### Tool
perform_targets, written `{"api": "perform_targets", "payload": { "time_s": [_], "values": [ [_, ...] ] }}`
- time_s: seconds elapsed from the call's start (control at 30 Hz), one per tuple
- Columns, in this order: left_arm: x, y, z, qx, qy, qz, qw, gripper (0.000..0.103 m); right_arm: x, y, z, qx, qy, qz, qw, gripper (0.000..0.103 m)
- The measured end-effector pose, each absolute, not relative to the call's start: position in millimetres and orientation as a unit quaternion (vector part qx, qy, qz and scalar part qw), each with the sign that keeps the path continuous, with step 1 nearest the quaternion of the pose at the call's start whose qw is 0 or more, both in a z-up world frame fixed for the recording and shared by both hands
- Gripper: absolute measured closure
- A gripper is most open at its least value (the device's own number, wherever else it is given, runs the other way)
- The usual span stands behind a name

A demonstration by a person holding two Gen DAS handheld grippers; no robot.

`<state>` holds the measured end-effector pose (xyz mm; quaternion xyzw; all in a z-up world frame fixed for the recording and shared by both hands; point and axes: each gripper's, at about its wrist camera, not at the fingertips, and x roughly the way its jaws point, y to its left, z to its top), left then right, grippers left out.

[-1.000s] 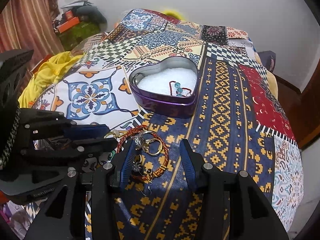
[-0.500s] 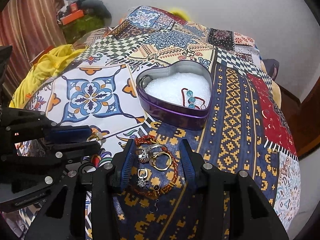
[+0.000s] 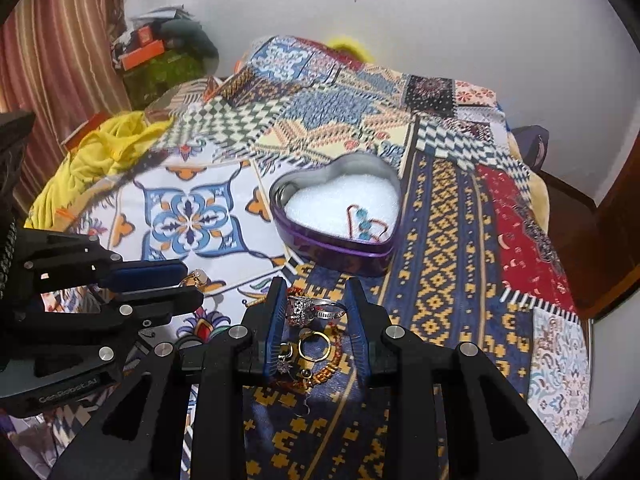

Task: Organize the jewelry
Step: 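Grasp silver rings with the right tool while the left tool grasps a gold ring, then carry both rings into the purple tin and open both tools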

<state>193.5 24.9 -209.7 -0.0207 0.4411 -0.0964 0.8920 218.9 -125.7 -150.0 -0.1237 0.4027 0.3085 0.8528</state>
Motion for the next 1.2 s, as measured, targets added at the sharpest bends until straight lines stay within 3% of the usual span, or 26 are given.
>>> {"api": "perform_targets", "payload": {
  "time_s": [0.67,1.2],
  "values": [
    [220,24,-169,-0.009,0.396,-0.089,0.914,0.085,233,-142,-106,-0.081,0.357,0.283,0.887,0.076],
    [267,21,-180,-0.031,0.407,-0.110,0.906,0.085,267,-134,-119,-0.066,0.373,0.278,0.883,0.076]
  ]
}}
